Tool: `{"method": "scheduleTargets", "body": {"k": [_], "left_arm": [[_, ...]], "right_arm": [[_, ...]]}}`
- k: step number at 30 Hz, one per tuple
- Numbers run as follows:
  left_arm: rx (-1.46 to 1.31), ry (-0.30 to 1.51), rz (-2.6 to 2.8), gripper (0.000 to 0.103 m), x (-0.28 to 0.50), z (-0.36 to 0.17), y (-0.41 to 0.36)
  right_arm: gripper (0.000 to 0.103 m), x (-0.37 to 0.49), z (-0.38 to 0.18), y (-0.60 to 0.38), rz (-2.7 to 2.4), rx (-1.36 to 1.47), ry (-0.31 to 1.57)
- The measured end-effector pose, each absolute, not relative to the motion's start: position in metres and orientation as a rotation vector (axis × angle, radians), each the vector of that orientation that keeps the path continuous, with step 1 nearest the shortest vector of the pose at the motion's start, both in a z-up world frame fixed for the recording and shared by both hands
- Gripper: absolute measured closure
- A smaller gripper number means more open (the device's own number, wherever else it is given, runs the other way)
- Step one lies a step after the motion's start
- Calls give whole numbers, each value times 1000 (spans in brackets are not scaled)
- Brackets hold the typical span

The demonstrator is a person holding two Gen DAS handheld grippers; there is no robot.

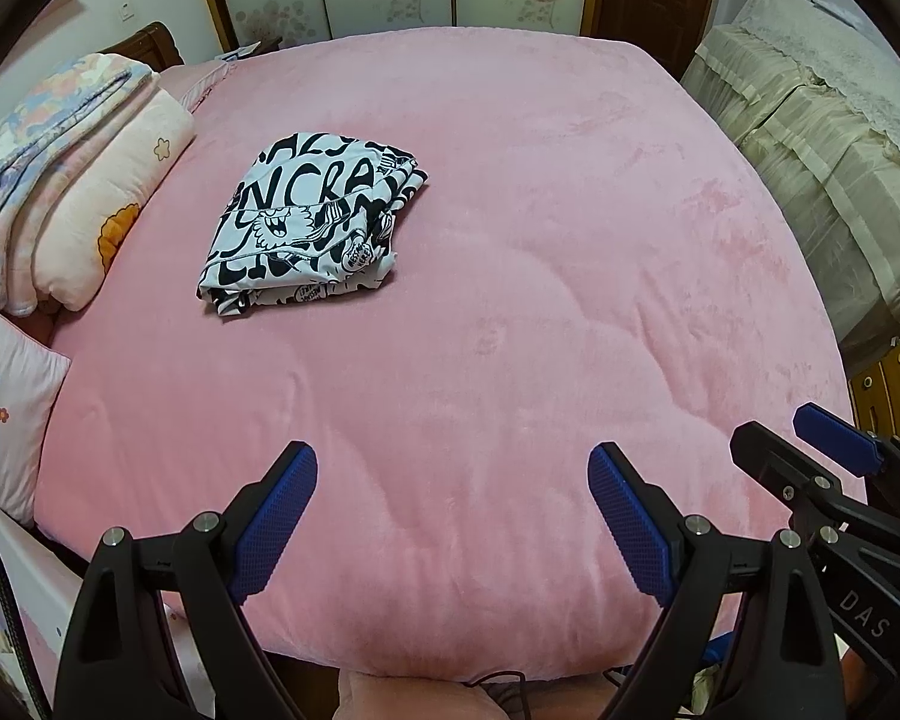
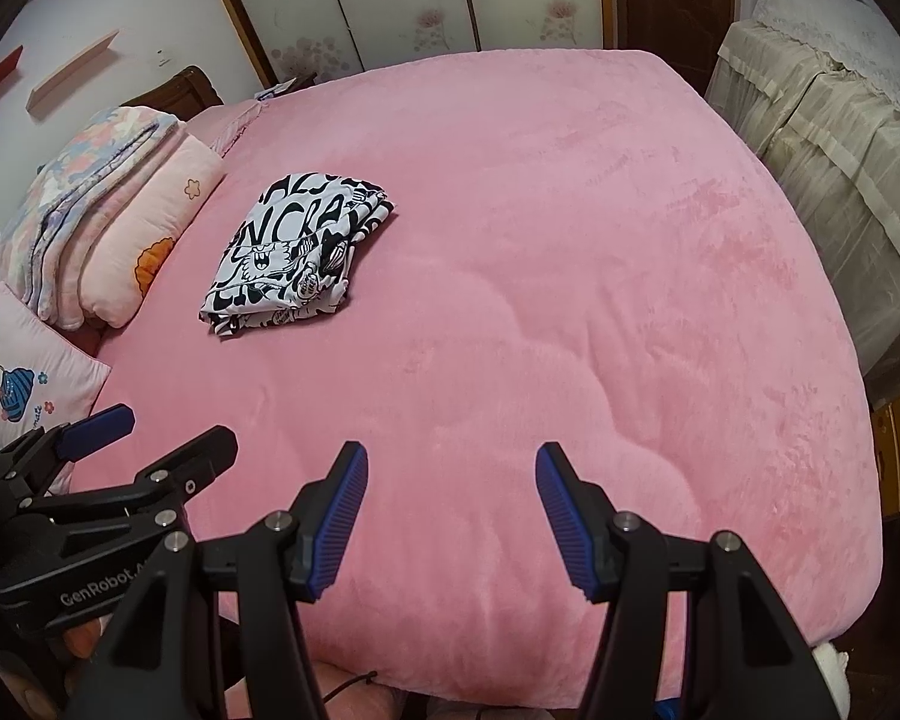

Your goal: Fold large clothes

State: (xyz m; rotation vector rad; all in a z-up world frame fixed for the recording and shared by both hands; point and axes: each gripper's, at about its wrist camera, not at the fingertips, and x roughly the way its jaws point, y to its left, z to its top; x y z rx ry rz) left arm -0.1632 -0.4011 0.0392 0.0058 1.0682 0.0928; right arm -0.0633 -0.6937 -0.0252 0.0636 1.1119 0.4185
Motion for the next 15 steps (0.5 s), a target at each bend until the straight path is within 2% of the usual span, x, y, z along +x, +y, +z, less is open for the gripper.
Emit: {"method": "scheduleTargets", "body": {"k": [15], "left_arm": [[-21, 1099, 100, 12, -162, 33, -392]], "right_arm": [[44, -64, -26, -694, 417, 65, 1116]]}}
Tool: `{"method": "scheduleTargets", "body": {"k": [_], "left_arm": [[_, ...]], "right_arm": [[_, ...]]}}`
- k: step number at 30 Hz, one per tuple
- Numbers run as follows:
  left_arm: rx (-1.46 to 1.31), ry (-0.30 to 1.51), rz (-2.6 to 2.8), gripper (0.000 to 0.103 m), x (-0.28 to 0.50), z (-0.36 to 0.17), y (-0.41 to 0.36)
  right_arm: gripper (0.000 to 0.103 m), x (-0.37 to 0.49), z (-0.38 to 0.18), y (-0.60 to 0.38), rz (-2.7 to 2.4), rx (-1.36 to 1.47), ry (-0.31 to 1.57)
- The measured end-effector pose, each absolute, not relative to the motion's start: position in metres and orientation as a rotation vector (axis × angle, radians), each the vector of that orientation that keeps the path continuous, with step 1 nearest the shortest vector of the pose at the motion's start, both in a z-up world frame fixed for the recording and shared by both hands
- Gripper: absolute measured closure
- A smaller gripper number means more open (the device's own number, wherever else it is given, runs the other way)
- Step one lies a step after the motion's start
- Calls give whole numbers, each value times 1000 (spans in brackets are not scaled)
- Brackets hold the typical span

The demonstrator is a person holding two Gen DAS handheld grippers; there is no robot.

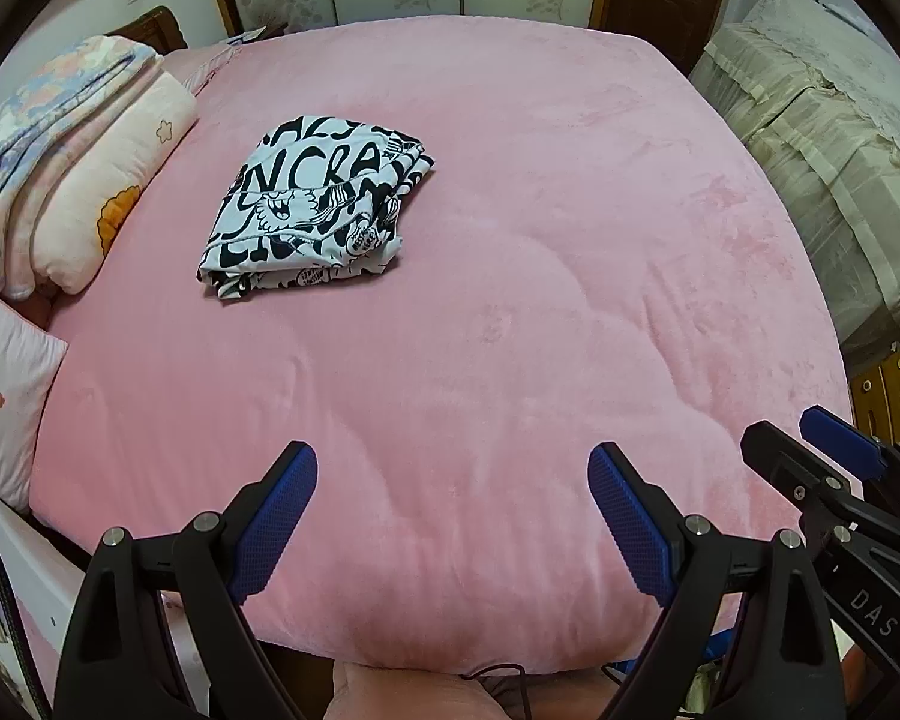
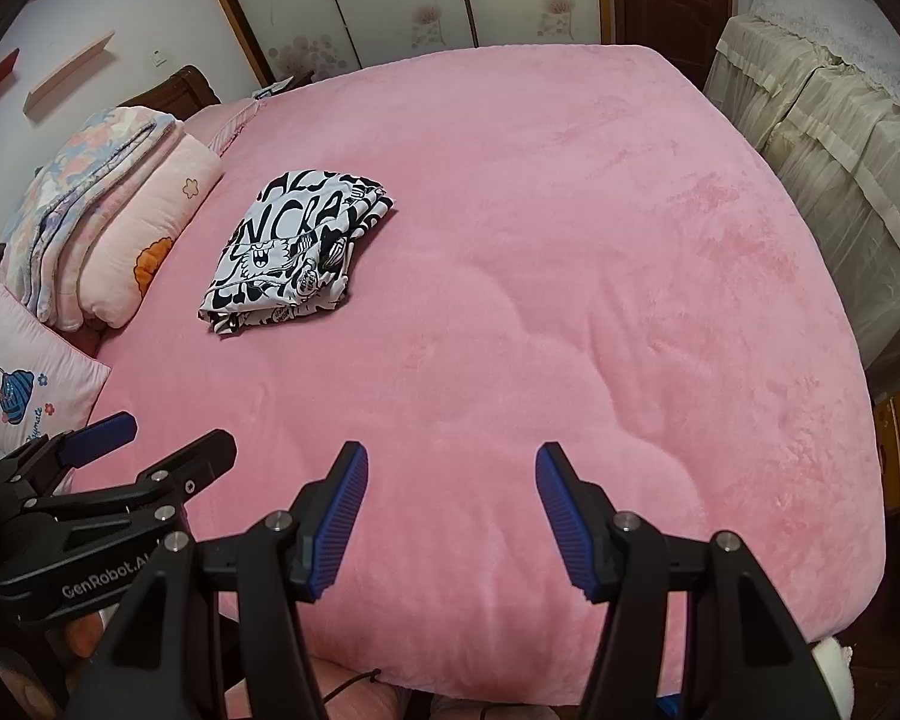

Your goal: Fold large clothes

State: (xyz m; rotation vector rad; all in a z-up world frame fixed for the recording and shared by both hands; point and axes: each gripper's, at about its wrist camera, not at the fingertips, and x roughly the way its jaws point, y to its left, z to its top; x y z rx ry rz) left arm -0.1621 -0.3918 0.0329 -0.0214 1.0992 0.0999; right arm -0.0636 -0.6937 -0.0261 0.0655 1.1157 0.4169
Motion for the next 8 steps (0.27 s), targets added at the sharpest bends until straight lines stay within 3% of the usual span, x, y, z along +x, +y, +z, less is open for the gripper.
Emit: {"method": "scheduleTargets", "body": {"k": [8], "left_arm": [[-33, 1103, 107, 12, -163, 32, -388]], "right_arm": [[44, -64, -26, -693, 416, 66, 1117]]}}
